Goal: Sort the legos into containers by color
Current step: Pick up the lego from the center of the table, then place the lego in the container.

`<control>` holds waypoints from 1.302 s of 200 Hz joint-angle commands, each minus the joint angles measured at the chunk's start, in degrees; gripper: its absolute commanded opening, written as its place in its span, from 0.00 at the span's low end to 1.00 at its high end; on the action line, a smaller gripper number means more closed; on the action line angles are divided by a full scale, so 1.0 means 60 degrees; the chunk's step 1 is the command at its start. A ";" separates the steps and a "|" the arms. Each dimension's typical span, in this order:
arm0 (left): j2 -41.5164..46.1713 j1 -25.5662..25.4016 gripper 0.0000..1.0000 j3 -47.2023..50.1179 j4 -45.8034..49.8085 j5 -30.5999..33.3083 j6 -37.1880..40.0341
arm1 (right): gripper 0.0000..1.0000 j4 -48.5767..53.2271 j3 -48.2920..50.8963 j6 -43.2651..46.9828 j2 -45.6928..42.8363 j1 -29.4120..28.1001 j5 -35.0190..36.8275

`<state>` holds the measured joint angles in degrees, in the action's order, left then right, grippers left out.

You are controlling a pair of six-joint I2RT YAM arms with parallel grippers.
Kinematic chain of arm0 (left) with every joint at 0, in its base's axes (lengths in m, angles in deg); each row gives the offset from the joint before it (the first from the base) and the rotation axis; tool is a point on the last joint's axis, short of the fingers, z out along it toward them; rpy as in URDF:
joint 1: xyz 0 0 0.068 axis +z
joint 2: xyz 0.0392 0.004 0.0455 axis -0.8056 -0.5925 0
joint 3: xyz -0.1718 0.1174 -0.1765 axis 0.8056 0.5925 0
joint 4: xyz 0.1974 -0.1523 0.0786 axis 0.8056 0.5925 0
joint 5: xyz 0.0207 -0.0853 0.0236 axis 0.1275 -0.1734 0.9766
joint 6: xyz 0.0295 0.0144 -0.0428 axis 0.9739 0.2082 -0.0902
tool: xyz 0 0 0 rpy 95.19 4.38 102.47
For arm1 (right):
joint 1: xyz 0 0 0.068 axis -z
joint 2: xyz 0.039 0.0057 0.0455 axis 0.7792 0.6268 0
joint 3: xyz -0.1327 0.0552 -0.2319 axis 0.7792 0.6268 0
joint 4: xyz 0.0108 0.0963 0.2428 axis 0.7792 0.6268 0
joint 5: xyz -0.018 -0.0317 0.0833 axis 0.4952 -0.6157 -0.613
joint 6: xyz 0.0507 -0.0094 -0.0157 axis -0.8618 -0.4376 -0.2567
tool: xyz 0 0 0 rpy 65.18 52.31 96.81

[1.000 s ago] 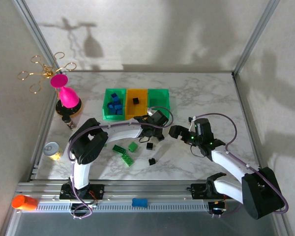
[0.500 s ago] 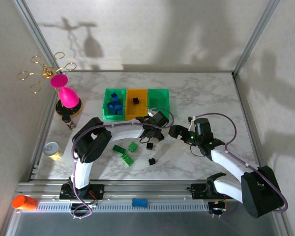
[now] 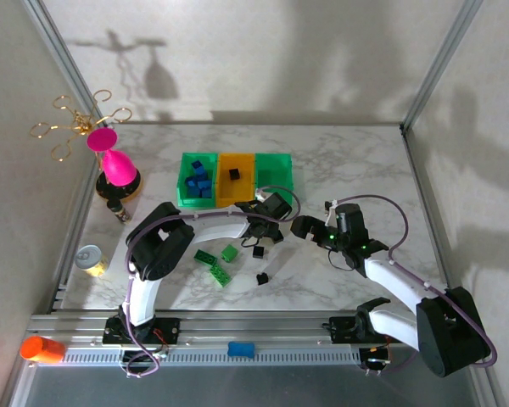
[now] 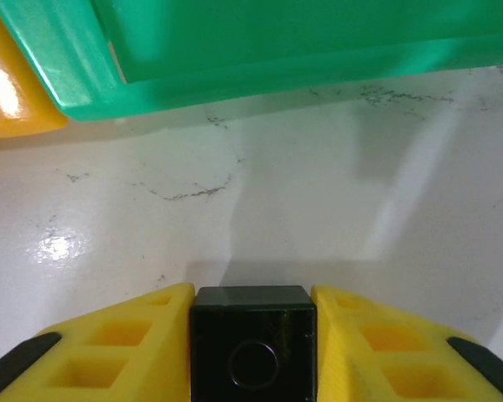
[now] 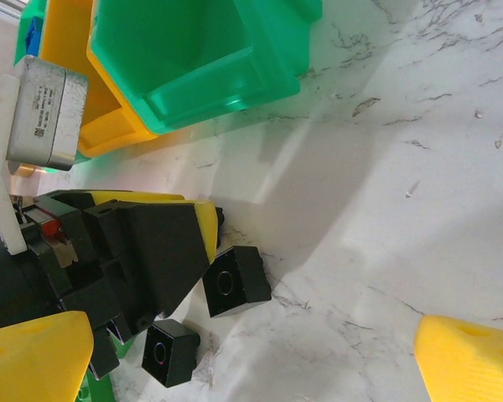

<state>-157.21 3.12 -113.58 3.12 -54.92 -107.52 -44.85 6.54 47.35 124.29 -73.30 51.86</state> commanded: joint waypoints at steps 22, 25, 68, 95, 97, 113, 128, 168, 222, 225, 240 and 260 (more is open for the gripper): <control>0.0710 -0.0028 0.38 0.0332 0.0125 0.0134 -0.0069 | 0.99 0.0146 -0.0032 0.0339 -0.0424 0.0065 -0.0102; 0.0799 -0.0028 0.38 0.0357 0.0134 0.0160 -0.0078 | 0.99 0.0175 -0.0052 0.0371 -0.0426 0.0066 -0.0118; 0.2102 0.0084 0.39 0.0739 0.0590 0.0706 -0.0034 | 0.99 0.0052 -0.0310 0.0660 -0.0474 -0.0034 -0.0442; 0.2671 0.0543 0.39 0.0639 0.0865 0.1073 0.0273 | 0.99 -0.0011 -0.0644 0.0686 -0.0241 -0.0370 -0.0359; 0.2672 0.0602 0.39 0.0625 0.0873 0.1093 0.0308 | 0.99 -0.0024 -0.0673 0.0689 -0.0226 -0.0420 -0.0329; 0.2775 0.1107 0.39 0.0455 0.0830 0.1054 0.0510 | 0.99 -0.0259 -0.0845 0.0678 -0.0074 -0.0815 -0.0110; 0.2629 0.1632 0.39 0.0201 0.0666 0.0818 0.0702 | 0.99 -0.0563 -0.0977 0.0530 0.0140 -0.1081 -0.0027; 0.1516 0.2535 0.39 -0.1027 0.0520 0.0670 0.1129 | 0.99 -0.0805 -0.1313 0.0393 0.0624 -0.1580 0.0266; -0.0310 0.3306 0.41 -0.2457 0.0413 0.0047 0.1302 | 0.99 -0.0805 -0.1260 0.0314 0.0674 -0.1648 0.0369; -0.0379 0.3344 0.41 -0.2511 0.0432 0.0008 0.1292 | 0.99 -0.0805 -0.1257 0.0307 0.0678 -0.1647 0.0358; -0.0559 0.3387 0.43 -0.2723 0.0384 -0.0058 0.1337 | 0.99 -0.0832 -0.1232 0.0325 0.0636 -0.1647 0.0372; -0.0726 0.3371 0.47 -0.2939 0.0433 -0.0370 0.1430 | 0.99 -0.0769 -0.1268 0.0373 0.0637 -0.1648 0.0551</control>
<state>-160.81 23.28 -128.07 4.91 -54.81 -100.44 -48.55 0.11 49.88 127.99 -82.74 53.46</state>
